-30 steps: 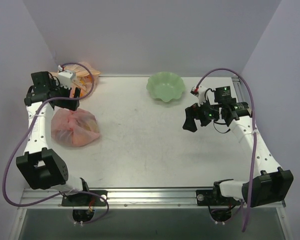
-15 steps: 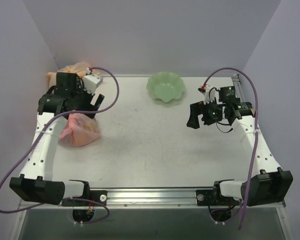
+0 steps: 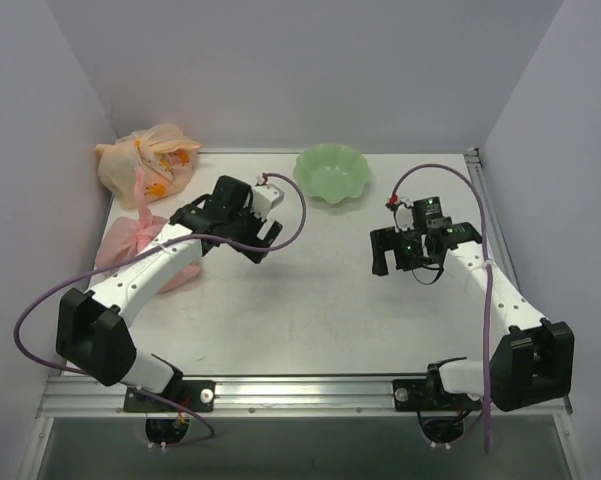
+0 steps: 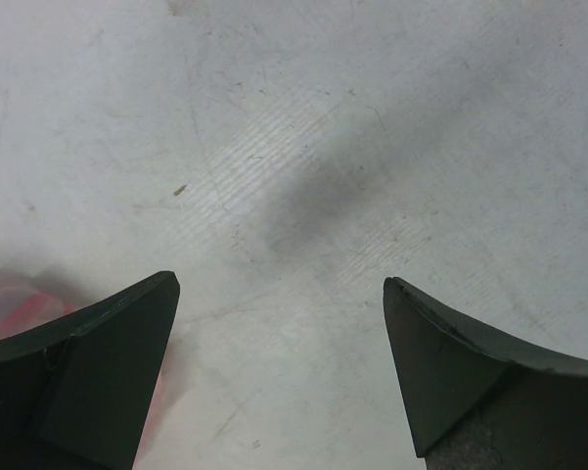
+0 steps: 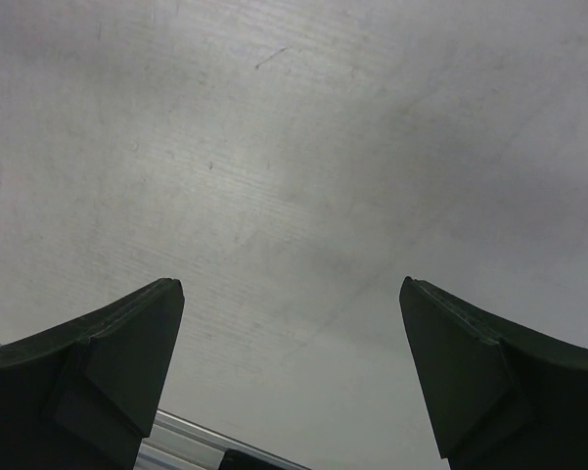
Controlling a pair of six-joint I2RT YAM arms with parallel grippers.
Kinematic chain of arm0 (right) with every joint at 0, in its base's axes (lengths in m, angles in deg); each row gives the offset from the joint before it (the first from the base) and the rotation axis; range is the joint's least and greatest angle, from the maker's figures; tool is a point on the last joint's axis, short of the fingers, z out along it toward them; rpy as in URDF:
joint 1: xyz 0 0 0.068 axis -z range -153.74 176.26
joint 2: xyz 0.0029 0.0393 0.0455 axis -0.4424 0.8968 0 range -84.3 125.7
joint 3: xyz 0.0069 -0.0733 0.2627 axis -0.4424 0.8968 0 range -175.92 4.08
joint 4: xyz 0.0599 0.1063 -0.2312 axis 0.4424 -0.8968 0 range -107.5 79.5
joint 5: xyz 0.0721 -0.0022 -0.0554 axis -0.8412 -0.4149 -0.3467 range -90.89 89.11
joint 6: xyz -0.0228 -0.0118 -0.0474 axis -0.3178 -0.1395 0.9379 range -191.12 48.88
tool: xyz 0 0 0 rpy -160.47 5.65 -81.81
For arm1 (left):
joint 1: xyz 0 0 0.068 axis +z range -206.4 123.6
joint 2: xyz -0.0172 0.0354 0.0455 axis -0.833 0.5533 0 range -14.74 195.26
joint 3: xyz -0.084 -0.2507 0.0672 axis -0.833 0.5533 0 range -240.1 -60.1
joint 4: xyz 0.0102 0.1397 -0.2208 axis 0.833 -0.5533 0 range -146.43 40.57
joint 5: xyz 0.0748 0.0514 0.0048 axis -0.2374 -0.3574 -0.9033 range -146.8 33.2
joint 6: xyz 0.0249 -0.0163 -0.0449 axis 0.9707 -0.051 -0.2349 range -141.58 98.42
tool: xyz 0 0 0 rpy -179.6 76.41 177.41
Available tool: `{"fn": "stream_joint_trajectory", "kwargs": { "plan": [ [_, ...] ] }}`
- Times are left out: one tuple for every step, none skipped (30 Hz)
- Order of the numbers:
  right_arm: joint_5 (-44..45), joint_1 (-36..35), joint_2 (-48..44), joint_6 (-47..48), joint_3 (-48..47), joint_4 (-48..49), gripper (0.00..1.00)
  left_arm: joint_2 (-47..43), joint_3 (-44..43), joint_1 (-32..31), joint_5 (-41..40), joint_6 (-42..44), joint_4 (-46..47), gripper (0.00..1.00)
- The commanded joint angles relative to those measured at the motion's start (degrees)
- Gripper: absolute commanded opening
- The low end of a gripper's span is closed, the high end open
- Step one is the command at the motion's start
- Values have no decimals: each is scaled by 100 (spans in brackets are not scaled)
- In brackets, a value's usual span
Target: Place the fake fruits into the plastic bag and tie a complex knot
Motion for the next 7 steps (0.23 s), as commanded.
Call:
{"fn": "stream_joint_trajectory", "kwargs": {
  "plan": [
    [628,-508,-503,131,325,409,100,65,308,-26,90,-446,908,97],
    [655,-588,-548,175,379,427,100,65,396,-26,116,-490,970,97],
    [664,-641,-592,210,397,444,100,30,554,-26,134,-525,1127,97],
    [673,-685,-645,211,414,436,100,-5,634,-26,126,-543,1199,97],
    [673,-686,-680,202,406,444,100,-49,678,-26,108,-578,1260,97],
    [690,-686,-680,202,397,445,100,-110,713,-26,117,-578,1287,97],
    [699,-686,-715,202,388,445,100,-154,714,-17,117,-578,1287,97]
  ]
}}
